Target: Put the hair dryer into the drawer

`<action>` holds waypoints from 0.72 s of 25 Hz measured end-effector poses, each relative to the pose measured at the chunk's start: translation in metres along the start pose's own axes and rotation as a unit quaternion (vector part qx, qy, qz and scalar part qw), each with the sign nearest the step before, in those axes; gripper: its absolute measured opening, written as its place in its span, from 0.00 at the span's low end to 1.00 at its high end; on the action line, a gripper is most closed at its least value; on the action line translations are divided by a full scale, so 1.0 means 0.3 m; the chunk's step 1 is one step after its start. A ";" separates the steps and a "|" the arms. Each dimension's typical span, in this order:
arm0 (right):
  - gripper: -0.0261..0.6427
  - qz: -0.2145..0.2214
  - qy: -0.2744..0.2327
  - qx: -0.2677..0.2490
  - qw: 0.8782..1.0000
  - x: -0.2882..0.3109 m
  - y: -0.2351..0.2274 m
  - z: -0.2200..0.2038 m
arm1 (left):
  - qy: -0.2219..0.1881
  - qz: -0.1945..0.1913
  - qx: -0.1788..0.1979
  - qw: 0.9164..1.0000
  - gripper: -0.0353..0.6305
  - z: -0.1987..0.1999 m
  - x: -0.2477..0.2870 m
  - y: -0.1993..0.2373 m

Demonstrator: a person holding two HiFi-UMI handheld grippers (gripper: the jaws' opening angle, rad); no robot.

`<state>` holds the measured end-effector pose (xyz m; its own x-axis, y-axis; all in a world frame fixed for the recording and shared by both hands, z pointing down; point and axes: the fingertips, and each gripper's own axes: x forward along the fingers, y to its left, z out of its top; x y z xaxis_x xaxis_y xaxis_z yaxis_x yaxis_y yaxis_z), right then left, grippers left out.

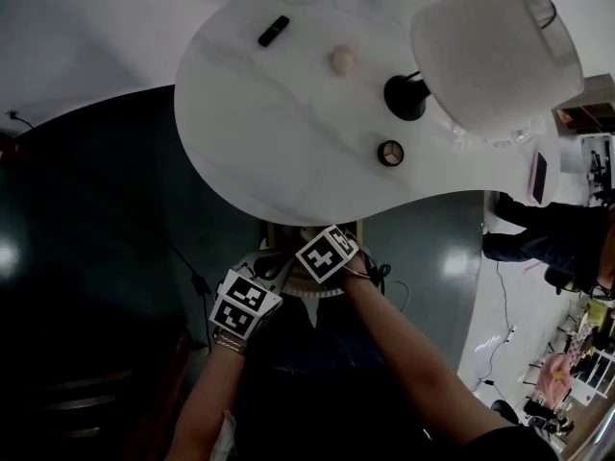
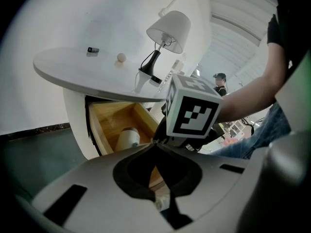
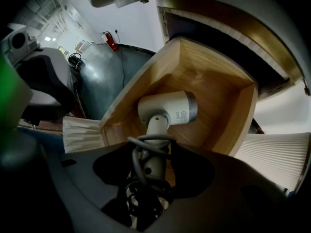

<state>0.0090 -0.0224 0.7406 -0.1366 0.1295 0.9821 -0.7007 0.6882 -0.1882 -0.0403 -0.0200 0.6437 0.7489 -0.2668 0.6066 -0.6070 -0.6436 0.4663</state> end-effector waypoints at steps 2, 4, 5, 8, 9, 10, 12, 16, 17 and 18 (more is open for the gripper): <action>0.41 0.018 0.002 -0.003 1.000 -0.006 0.013 -0.007 | 0.001 -0.001 -0.001 1.000 0.07 0.002 -0.003 -0.006; 0.44 0.038 0.004 -0.004 0.999 -0.022 0.021 -0.018 | -0.004 0.000 -0.002 1.000 0.07 0.016 -0.005 -0.007; 0.44 0.046 0.006 -0.002 0.999 -0.033 0.022 -0.025 | -0.007 0.000 -0.002 1.000 0.07 0.019 -0.005 -0.007; 0.44 0.060 0.010 0.003 0.998 -0.060 0.027 -0.041 | -0.002 -0.003 0.000 1.000 0.07 0.002 0.001 -0.010; 0.43 0.059 0.011 0.002 0.998 -0.066 0.027 -0.044 | -0.002 -0.004 0.000 1.000 0.07 -0.002 0.002 -0.011; 0.43 0.054 0.010 0.002 0.998 -0.069 0.026 -0.046 | -0.002 -0.004 -0.001 1.000 0.07 -0.004 0.001 -0.011; 0.41 0.042 0.003 0.000 0.999 -0.070 0.024 -0.045 | -0.005 -0.002 -0.002 1.000 0.07 -0.001 -0.002 -0.009; 0.40 0.005 -0.020 -0.013 1.000 -0.069 -0.001 -0.026 | 0.003 -0.001 0.001 1.000 0.07 -0.016 -0.006 -0.002; 0.39 -0.005 -0.024 -0.020 1.000 -0.068 -0.011 -0.020 | 0.006 0.000 0.000 1.000 0.07 -0.019 -0.007 0.000; 0.39 -0.012 -0.028 -0.024 0.999 -0.068 -0.020 -0.014 | 0.006 0.001 0.000 1.000 0.07 -0.019 -0.007 0.002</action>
<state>0.0190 -0.0261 0.7216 -0.1599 0.0740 0.9844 -0.6705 0.7237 -0.1633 -0.0436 -0.0156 0.6464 0.7442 -0.2591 0.6157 -0.6088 -0.6423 0.4656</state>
